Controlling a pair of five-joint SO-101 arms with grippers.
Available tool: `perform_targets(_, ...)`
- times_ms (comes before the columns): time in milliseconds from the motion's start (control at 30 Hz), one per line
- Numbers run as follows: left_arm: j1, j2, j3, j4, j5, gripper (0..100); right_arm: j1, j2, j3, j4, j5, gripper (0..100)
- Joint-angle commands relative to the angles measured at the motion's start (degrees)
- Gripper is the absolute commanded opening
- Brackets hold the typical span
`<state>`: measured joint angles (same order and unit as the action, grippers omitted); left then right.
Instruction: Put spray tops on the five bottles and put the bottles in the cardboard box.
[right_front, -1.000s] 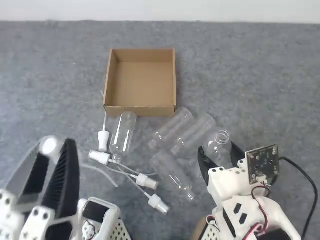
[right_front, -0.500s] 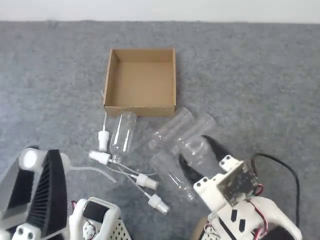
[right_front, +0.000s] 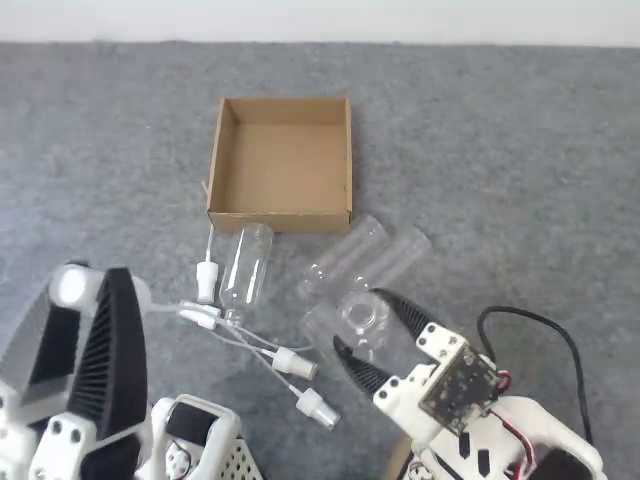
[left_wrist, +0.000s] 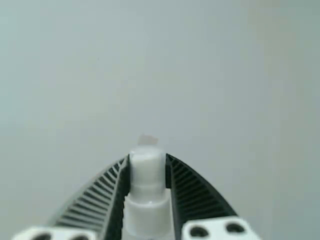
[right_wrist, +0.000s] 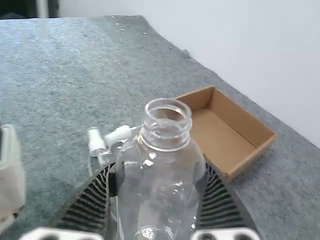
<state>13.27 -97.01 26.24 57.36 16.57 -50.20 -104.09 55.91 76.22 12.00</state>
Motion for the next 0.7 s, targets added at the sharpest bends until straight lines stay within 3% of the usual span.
perform_targets(0,-0.2,0.7,2.9,-5.2,0.4,1,-1.9,0.1,2.5,-1.6,3.2,2.3)
perform_targets(133,0.3,0.4,4.3,-5.0,0.6,1,-3.1,0.1,5.2,-2.3,8.2,2.3)
perform_targets(433,0.5,0.8,5.1,-4.9,0.8,1,-6.0,0.1,9.8,-4.7,8.3,2.3)
perform_targets(667,6.7,0.4,9.8,-5.1,0.8,1,-7.0,0.1,10.2,-5.5,8.3,2.3)
